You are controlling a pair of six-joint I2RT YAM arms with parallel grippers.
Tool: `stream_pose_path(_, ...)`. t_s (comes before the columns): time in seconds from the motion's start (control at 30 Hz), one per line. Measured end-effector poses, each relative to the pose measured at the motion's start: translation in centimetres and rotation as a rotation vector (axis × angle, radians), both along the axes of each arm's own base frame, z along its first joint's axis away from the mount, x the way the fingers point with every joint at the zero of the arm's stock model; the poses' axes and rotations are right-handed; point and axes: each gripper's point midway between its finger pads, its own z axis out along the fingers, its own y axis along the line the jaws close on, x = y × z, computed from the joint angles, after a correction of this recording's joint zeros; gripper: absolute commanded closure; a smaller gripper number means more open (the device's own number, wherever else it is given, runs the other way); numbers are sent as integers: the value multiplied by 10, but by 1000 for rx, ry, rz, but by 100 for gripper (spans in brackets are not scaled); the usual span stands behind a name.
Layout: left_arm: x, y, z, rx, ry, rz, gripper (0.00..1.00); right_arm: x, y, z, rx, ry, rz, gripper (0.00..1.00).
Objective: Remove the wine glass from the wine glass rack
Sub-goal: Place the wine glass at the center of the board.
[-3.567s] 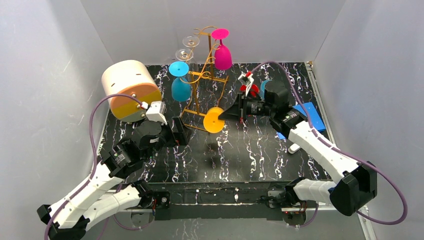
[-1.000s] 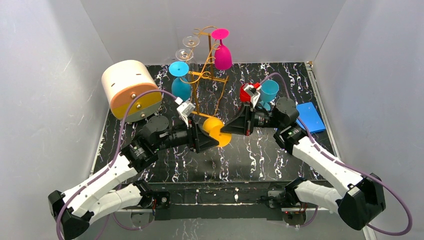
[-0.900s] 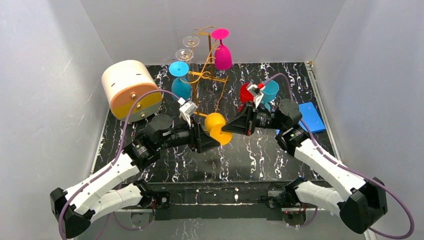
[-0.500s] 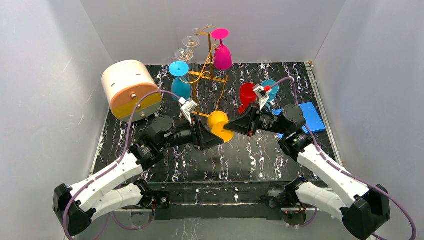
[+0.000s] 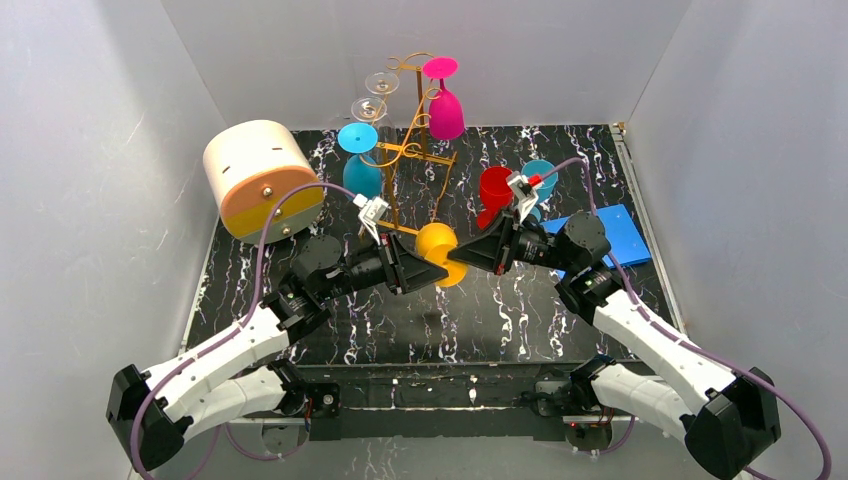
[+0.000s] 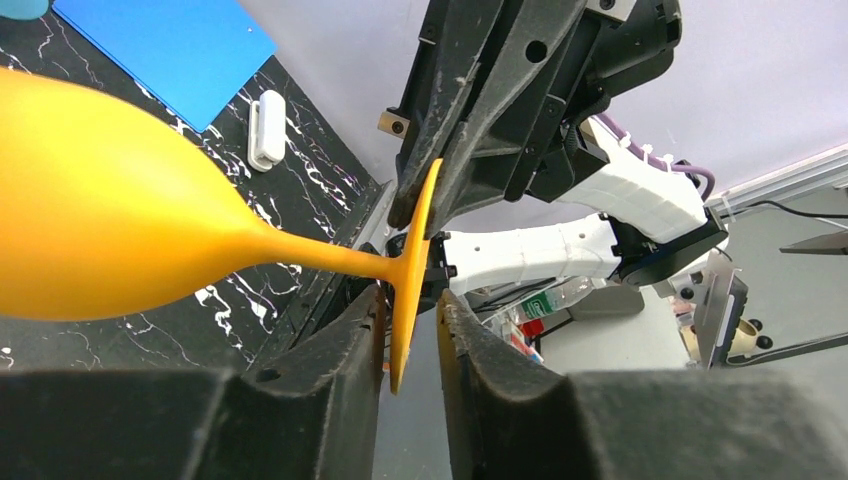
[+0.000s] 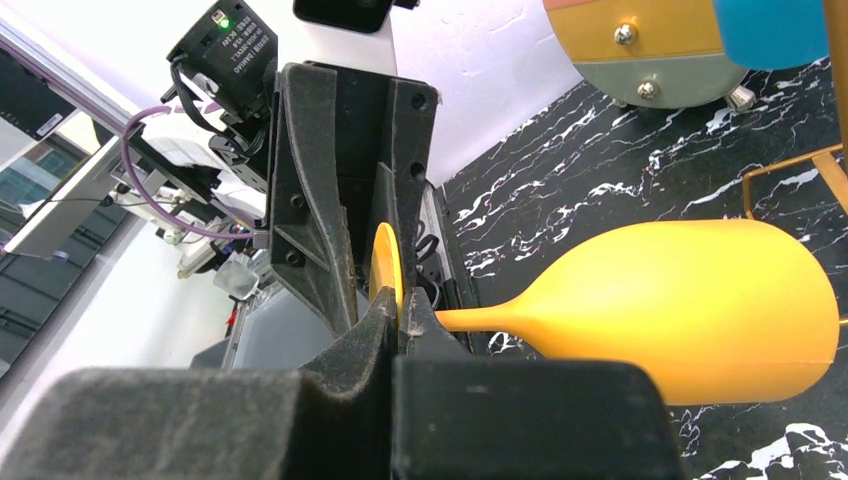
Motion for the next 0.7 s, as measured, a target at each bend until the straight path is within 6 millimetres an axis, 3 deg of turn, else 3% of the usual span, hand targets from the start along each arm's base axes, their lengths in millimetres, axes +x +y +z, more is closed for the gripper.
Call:
stream_pose_path(0.3, -3, -1, -10, 34, 5, -23, 76, 0, 0, -6, -4, 14, -8, 99)
stream_pose_path(0.57, -3, -1, -18, 72, 3, -33, 84, 1, 0, -4, 4, 12, -18, 99)
stream_pose_path(0.7, -3, -2, -17, 68, 1, -31, 79, 1, 0, -4, 6, 14, -16, 99)
